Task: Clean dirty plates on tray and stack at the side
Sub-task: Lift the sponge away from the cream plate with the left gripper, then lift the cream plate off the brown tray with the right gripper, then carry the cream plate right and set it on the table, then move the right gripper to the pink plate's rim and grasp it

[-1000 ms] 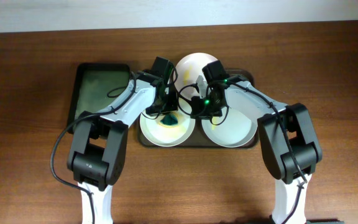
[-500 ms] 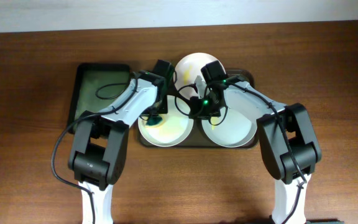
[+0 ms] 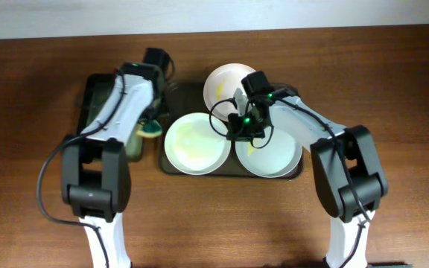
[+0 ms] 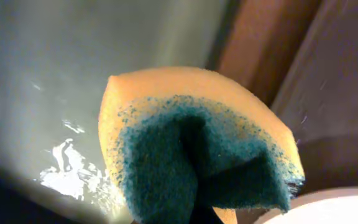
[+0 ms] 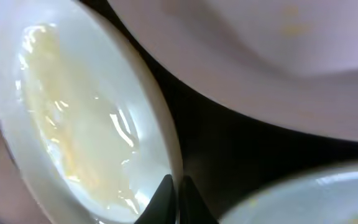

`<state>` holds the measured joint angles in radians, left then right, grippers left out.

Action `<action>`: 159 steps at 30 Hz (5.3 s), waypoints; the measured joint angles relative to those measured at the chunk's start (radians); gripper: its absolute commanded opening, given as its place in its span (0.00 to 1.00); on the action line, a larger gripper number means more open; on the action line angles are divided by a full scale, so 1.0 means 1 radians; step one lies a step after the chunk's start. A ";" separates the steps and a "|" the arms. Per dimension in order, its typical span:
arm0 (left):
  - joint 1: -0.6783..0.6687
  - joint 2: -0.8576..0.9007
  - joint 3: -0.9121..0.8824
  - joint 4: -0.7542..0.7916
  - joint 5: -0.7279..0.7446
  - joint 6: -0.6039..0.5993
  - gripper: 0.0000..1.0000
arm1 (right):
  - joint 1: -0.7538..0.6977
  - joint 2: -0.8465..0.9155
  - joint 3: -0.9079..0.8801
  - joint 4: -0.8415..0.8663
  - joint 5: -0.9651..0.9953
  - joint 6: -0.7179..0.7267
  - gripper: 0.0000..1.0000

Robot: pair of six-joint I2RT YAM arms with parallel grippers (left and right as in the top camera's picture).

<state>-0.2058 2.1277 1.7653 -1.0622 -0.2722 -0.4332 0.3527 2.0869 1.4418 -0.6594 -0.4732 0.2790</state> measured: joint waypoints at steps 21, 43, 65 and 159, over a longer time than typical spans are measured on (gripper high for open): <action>0.306 -0.317 -0.010 -0.099 0.270 0.079 0.00 | 0.208 -0.172 0.424 -0.343 0.768 -0.130 0.04; 0.351 -0.317 -0.086 -0.059 0.277 0.101 0.00 | 0.582 -0.175 0.448 -0.050 1.437 -0.684 0.04; 0.351 -0.317 -0.086 -0.059 0.277 0.101 0.00 | 0.125 -0.139 0.406 -0.273 0.671 -0.197 0.04; 0.351 -0.317 -0.156 0.031 0.285 0.118 0.00 | -0.029 0.032 0.031 0.233 0.216 0.214 0.04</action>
<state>0.1455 1.8107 1.6089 -1.0309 0.0124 -0.3153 0.3237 2.1185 1.4727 -0.4263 -0.2569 0.4927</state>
